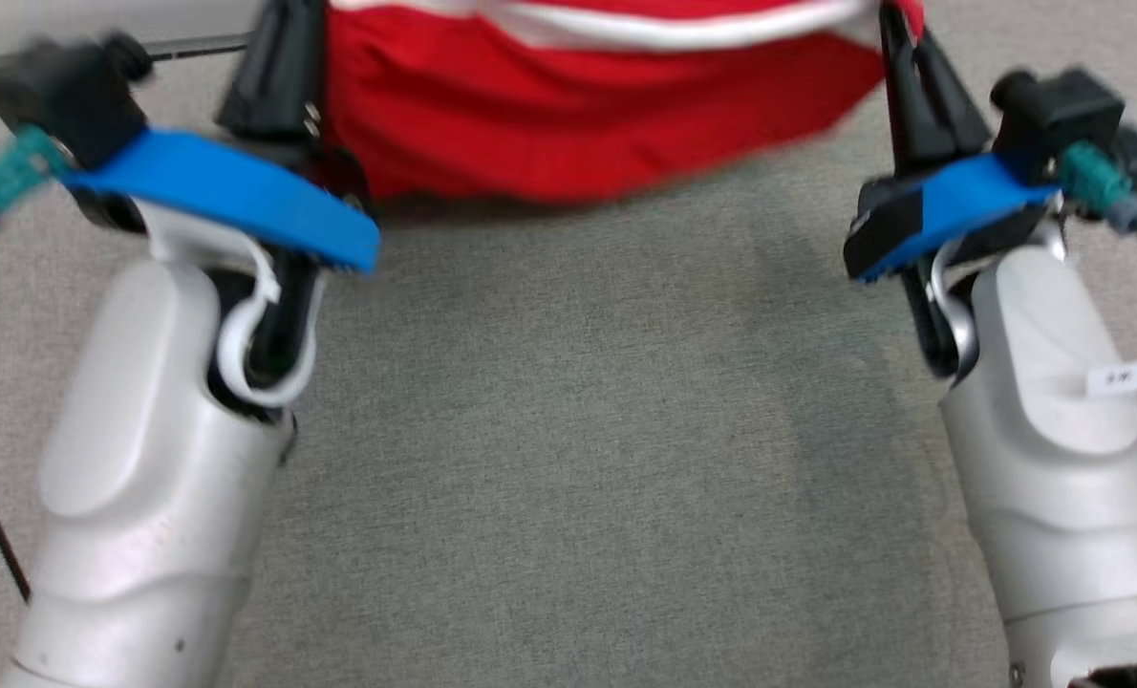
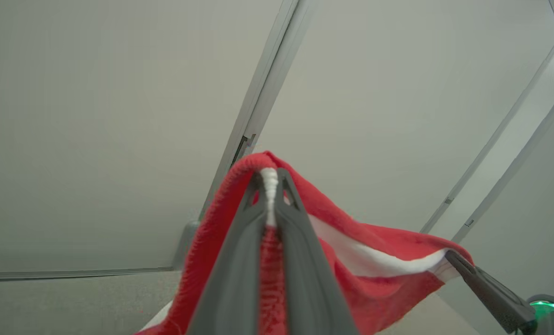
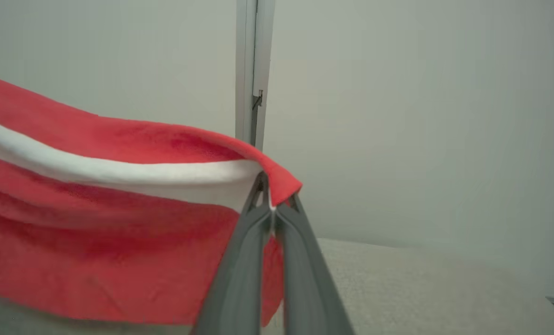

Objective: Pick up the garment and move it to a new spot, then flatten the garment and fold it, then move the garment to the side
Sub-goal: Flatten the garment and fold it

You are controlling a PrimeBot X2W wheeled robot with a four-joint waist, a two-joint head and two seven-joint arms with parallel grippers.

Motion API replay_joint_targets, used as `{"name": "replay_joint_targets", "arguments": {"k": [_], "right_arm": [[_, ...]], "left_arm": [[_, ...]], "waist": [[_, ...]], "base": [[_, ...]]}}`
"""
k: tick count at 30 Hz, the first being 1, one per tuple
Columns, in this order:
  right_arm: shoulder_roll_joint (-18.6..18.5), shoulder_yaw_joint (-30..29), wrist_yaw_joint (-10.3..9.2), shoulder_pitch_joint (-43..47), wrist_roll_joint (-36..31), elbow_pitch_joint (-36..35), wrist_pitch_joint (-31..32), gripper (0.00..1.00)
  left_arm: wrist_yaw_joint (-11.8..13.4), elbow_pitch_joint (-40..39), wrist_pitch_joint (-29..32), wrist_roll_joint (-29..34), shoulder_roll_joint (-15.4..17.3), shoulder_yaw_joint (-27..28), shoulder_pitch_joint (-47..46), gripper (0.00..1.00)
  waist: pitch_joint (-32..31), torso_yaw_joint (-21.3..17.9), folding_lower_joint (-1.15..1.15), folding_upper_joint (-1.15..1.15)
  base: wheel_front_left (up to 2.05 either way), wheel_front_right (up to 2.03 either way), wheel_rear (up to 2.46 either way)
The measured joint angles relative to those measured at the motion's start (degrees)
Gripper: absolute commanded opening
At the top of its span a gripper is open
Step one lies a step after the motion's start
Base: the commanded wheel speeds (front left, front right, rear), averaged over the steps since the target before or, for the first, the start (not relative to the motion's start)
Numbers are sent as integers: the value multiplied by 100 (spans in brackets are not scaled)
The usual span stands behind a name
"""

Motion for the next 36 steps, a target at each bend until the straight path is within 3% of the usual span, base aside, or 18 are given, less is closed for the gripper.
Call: {"name": "replay_joint_targets", "arguments": {"k": [7, 16, 22, 27, 31, 36], "right_arm": [[16, 178, 0, 835, 404, 97, -149, 0], [14, 130, 0, 2396, 804, -1723, -166, 0], [13, 147, 0, 3375, 736, -2636, -134, 0], [14, 90, 0, 4367, 592, -3641, 287, 0], [13, -54, 0, 5046, 579, -4376, 684, 0], [10, -194, 0, 5366, 502, -4685, 1098, 0]], "left_arm": [[-9, -149, -767, -385, 152, -521, 885, 0], [-10, -1069, -1182, -489, 347, -560, 2212, 0], [-25, -1874, -1201, -399, 279, -427, 3261, 0], [-22, -2680, -1201, -316, 347, -475, 4298, 0], [135, -3117, -1177, -248, 505, -558, 4914, 0], [275, -3189, -1035, -332, 434, -776, 5314, 0]], "waist": [[47, 136, 0, 0], [-317, 267, -1, 0], [-718, 308, -3, 0], [-1100, 310, -3, 0], [-1300, 292, -3, 0], [-1342, 404, -3, 0]], "base": [[0, 0, 0], [0, 0, 0], [0, 0, 0], [0, 0, 0], [0, 0, 0], [0, 0, 0]]}}
